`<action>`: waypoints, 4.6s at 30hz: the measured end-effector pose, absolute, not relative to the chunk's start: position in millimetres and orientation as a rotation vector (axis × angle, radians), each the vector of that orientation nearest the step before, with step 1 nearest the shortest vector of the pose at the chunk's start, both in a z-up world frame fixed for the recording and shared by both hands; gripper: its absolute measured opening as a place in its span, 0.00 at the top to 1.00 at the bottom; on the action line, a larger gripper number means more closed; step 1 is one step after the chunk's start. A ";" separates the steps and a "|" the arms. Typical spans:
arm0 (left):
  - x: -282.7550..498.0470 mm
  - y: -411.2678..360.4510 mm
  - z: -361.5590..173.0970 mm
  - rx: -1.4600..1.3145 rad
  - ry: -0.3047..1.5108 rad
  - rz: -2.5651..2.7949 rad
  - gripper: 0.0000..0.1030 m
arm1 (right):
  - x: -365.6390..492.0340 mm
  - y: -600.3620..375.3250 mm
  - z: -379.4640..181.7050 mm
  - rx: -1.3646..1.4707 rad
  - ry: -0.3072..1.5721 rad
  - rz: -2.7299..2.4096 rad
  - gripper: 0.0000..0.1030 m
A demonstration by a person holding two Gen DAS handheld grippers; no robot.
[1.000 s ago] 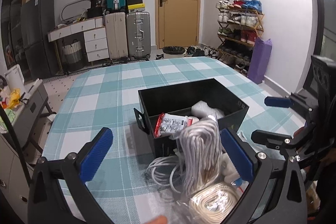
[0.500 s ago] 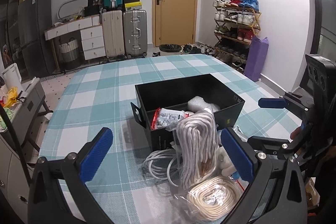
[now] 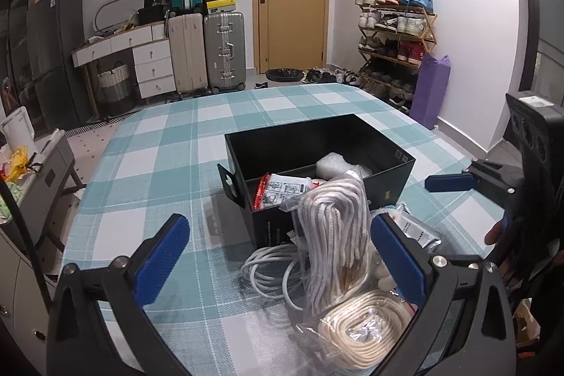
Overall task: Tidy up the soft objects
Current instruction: 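Grasp the white plush toy with the right gripper while the left gripper grasps the bagged white rope, then lift the plush toy and bagged rope and lower both into the black box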
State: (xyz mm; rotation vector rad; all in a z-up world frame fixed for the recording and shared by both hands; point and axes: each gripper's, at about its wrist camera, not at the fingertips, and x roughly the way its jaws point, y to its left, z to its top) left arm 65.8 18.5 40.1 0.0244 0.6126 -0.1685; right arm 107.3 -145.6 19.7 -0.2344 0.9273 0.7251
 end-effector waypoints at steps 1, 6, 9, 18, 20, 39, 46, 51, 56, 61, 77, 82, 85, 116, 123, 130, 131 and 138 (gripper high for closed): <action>65.7 18.9 40.3 0.023 0.611 -0.169 0.00 | 107.4 -144.9 18.4 -0.231 0.934 0.729 0.01; 65.4 21.6 40.9 0.017 0.612 -0.173 0.00 | 111.7 -143.6 13.5 -0.208 0.962 0.721 0.01; 66.1 22.0 40.5 0.012 0.613 -0.173 0.00 | 112.0 -142.7 12.0 -0.203 0.970 0.733 0.01; 66.9 19.4 36.9 0.005 0.620 -0.182 0.00 | 111.8 -135.1 0.9 -0.219 1.014 0.760 0.21; 66.9 18.2 35.6 0.006 0.621 -0.185 0.00 | 111.7 -133.8 -0.7 -0.211 1.022 0.774 0.26; 77.1 4.1 15.9 -0.040 0.692 -0.300 0.43 | 104.0 -132.1 2.6 -0.245 1.049 0.821 0.35; 75.9 2.0 12.9 -0.075 0.704 -0.361 0.62 | 105.3 -131.3 -5.3 -0.222 1.071 0.834 0.39; 73.6 2.2 13.6 -0.076 0.704 -0.372 0.75 | 107.4 -131.0 -8.3 -0.209 1.077 0.837 0.39; 70.0 1.9 16.0 -0.074 0.695 -0.382 0.82 | 107.7 -132.3 -6.1 -0.197 1.072 0.838 0.43; 68.3 1.7 18.2 -0.074 0.690 -0.384 0.85 | 105.3 -132.0 -5.5 -0.200 1.069 0.859 0.52; 54.9 3.7 40.7 -0.069 0.629 -0.380 0.85 | 92.5 -137.2 12.2 -0.256 0.971 0.899 0.66; 49.7 6.9 52.3 -0.070 0.595 -0.372 0.85 | 92.4 -143.5 25.0 -0.245 0.928 0.896 0.66; 48.1 9.1 58.7 -0.074 0.576 -0.362 0.85 | 91.5 -149.0 34.6 -0.232 0.893 0.891 0.65; 85.9 36.0 94.1 -0.171 0.490 -0.247 0.85 | 116.1 -160.0 85.4 -0.139 0.731 0.830 0.66; 103.6 34.3 94.2 -0.164 0.500 -0.232 0.85 | 133.7 -154.6 86.0 -0.135 0.737 0.827 0.66; 122.3 30.1 85.5 -0.157 0.533 -0.222 0.85 | 148.0 -147.7 77.6 -0.149 0.773 0.823 0.66; 125.0 28.9 84.1 -0.160 0.541 -0.222 0.85 | 151.0 -147.0 75.5 -0.148 0.779 0.821 0.66; 142.2 21.9 67.3 -0.148 0.592 -0.207 0.85 | 164.3 -139.2 58.9 -0.158 0.830 0.811 0.65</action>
